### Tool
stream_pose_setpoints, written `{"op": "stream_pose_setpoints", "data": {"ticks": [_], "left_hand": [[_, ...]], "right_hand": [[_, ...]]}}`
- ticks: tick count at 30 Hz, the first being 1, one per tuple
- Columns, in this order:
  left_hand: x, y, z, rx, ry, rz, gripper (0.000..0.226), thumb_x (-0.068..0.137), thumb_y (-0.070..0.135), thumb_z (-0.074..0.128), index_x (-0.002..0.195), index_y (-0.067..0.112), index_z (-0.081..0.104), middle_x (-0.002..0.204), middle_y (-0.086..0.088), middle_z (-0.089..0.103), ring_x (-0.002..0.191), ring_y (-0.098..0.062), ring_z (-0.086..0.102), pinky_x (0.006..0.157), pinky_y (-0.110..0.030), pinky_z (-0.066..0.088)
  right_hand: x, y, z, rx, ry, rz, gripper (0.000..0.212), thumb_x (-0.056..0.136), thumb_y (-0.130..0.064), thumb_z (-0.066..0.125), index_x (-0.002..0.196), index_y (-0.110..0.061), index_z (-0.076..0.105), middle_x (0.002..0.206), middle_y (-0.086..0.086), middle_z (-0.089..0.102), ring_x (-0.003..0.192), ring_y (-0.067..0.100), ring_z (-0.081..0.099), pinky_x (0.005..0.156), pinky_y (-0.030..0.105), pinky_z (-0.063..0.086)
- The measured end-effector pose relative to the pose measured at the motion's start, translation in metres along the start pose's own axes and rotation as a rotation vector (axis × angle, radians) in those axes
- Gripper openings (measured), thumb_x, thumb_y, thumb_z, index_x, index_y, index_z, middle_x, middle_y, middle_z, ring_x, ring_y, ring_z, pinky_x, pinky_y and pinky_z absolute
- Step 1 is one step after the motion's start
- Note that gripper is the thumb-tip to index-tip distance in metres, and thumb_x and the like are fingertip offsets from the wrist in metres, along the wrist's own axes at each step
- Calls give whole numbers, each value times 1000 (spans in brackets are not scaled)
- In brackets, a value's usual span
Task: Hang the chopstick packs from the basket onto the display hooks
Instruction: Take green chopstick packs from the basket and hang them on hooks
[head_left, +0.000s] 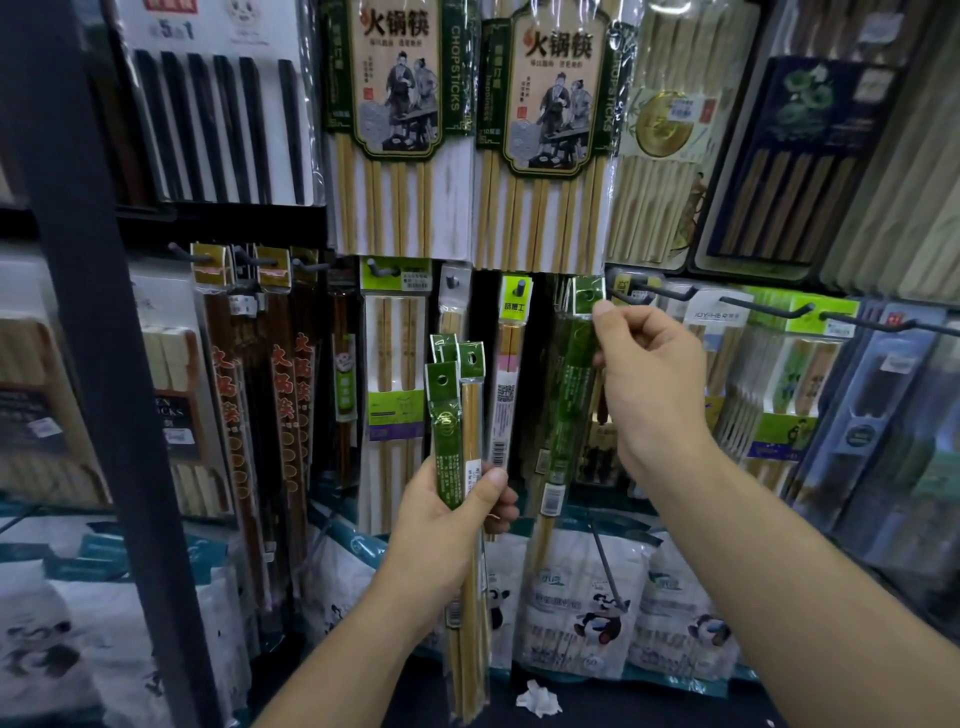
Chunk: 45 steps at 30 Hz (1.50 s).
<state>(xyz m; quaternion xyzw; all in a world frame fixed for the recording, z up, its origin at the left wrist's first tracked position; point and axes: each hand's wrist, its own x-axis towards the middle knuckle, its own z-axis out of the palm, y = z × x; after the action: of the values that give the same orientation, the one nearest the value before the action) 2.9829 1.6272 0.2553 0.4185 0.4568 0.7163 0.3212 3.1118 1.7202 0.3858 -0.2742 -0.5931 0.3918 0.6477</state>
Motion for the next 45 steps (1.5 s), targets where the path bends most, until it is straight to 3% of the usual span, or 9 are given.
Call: {"op": "stream_pose_setpoints", "data": {"ticks": [11,18,25,27,33,35,38,41,45], "left_hand": [[0,-2,-2,-25,-37,-12,12,98,25,68,105,16,62,61,-1,55,57,-22,56,60,-31,58],[-1,3,-2,-28,-101,-23,40,70,71,79,86,38,65,60,3,50,51,-13,45,48,-29,44],[-1,4,-2,-186,-98,-82,17,90,47,68,85,31,72,69,2,57,53,-12,49,46,-26,41],[-2,6,-1,-182,-92,-76,19,93,47,67,85,30,72,73,0,61,55,-13,54,47,-26,45],[-3,9,1,-150,-107,-52,18,90,44,61,83,28,67,75,2,62,56,-12,54,47,-26,46],[-4,11,1,-119,-113,-43,18,90,45,61,83,29,66,73,2,61,55,-13,55,48,-26,47],[-5,14,1,-91,-125,-37,16,90,45,62,80,33,66,70,0,63,56,-14,59,49,-27,51],[-4,14,3,-86,-128,-28,14,93,42,64,82,36,68,72,-1,65,60,-17,63,52,-30,54],[-3,13,4,-88,-143,-22,8,92,40,66,89,34,69,76,-2,68,63,-19,66,54,-31,56]], "right_hand": [[8,3,3,13,53,39,28,99,-22,64,73,-13,63,63,3,46,61,8,47,55,4,43],[11,9,4,-12,68,29,28,99,-21,65,74,-10,62,61,2,45,55,7,44,56,4,44],[28,25,13,-99,97,53,26,98,-26,66,75,-14,63,60,-6,52,50,-1,48,55,6,43],[32,30,15,-116,116,57,29,98,-29,66,71,-17,62,59,-9,53,52,-4,51,58,4,42],[30,44,16,-118,154,116,26,97,-30,66,75,-16,62,67,-4,55,69,12,57,69,16,42],[22,45,13,-124,158,123,25,96,-30,66,76,-16,63,67,-6,55,66,5,57,65,13,42],[2,42,9,-138,64,112,24,97,-27,67,77,-14,67,64,-6,58,55,-4,51,58,5,43],[-19,31,7,-146,-162,110,19,97,-29,66,81,-23,74,74,-10,72,62,-7,58,59,8,46],[-32,18,8,-140,-329,95,14,96,-25,68,84,-23,76,73,-11,72,63,-4,60,60,9,48]]}}
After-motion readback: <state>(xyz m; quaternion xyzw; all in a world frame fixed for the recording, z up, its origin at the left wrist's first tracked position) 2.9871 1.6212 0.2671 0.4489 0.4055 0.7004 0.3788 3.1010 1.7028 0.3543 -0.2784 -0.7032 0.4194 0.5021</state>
